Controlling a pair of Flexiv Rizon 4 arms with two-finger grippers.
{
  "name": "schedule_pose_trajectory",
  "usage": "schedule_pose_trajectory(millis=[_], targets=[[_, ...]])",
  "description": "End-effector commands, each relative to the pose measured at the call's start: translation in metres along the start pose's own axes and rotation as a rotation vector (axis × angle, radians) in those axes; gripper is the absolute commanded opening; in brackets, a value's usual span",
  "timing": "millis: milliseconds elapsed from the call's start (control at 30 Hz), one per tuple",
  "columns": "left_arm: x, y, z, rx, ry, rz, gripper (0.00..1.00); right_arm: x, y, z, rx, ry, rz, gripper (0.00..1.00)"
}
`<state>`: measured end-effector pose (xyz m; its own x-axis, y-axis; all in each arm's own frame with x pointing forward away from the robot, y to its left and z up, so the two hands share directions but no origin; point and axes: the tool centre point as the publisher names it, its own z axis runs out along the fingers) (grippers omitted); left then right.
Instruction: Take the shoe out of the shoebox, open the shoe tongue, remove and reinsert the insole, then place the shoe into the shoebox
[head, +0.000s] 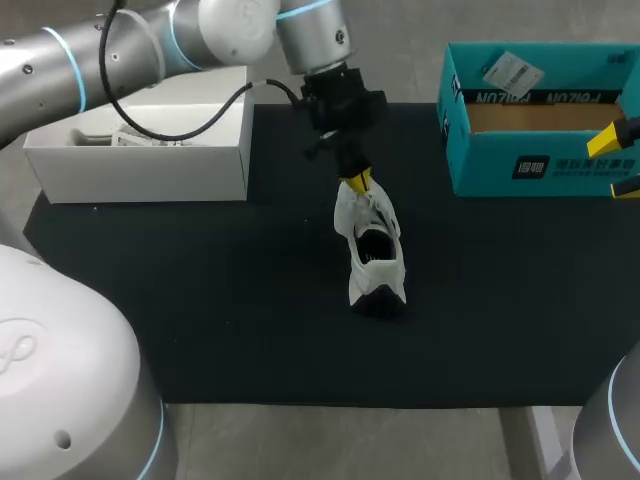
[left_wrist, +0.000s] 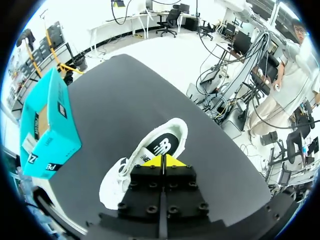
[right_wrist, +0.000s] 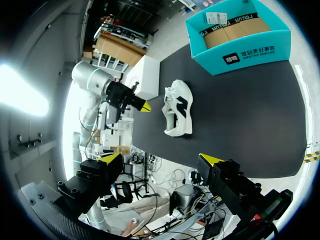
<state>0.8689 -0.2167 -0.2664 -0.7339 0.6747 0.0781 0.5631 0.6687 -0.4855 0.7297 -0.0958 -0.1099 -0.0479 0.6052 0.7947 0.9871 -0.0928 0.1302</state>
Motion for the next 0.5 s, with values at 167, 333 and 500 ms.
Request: schedule_pose_trajectory(millis=[167,333,500], targets=[[0.007,0.002,0.003,0.009,-0.033,0.003,0.00,0.000,0.000,0.000,0.000,-0.002,0.001,1.00],[0.007,0.002,0.003,0.009,-0.033,0.003,0.00,0.000,0.000,0.000,0.000,-0.002,0.001,1.00],[0.015,-0.021,0.007,-0.149,-0.168,-0.496,0.00,0.000,0.000,0.000,0.000,-0.002,0.001,1.00]])
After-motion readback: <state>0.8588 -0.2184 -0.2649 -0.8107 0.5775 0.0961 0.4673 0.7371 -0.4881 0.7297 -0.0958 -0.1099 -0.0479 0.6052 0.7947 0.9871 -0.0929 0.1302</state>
